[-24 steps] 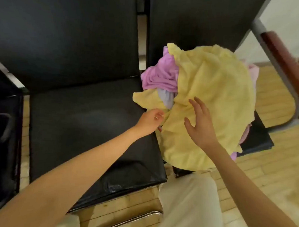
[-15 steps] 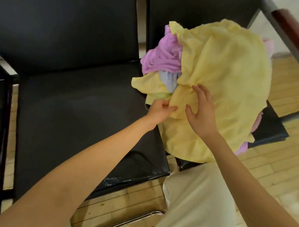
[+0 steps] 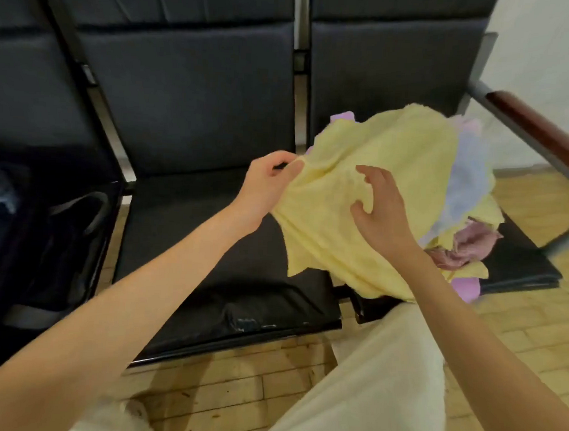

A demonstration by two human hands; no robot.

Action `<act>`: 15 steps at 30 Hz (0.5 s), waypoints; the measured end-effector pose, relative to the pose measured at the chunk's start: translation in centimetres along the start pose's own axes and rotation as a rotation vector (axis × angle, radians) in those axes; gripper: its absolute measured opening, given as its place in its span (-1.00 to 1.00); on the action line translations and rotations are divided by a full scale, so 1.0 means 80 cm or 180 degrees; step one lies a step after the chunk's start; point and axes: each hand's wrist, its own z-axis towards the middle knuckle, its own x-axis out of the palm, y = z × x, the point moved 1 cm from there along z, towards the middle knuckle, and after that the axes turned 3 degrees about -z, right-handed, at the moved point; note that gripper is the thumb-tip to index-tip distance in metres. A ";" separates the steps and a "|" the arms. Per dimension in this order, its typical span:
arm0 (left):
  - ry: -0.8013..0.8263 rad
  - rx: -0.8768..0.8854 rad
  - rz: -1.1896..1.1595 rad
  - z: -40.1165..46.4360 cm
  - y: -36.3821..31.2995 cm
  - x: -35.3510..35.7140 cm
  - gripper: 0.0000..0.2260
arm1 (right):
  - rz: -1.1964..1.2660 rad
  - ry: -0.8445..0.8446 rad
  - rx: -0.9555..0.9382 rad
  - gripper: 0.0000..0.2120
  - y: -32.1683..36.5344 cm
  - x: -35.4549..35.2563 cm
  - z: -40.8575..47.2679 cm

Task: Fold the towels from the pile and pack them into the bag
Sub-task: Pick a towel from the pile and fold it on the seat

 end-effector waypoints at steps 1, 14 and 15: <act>-0.0040 -0.0025 -0.0051 -0.011 -0.009 -0.012 -0.88 | 0.0030 -0.0021 -0.0041 -0.50 0.010 -0.003 0.000; 0.0891 -0.0019 0.1813 -0.116 -0.009 -0.195 -0.86 | 0.0516 0.1543 -0.0133 -0.51 0.126 0.109 -0.008; 0.0918 -0.0051 0.2115 -0.123 -0.001 -0.204 -0.87 | 0.0466 0.1740 -0.0200 -0.51 0.130 0.128 -0.012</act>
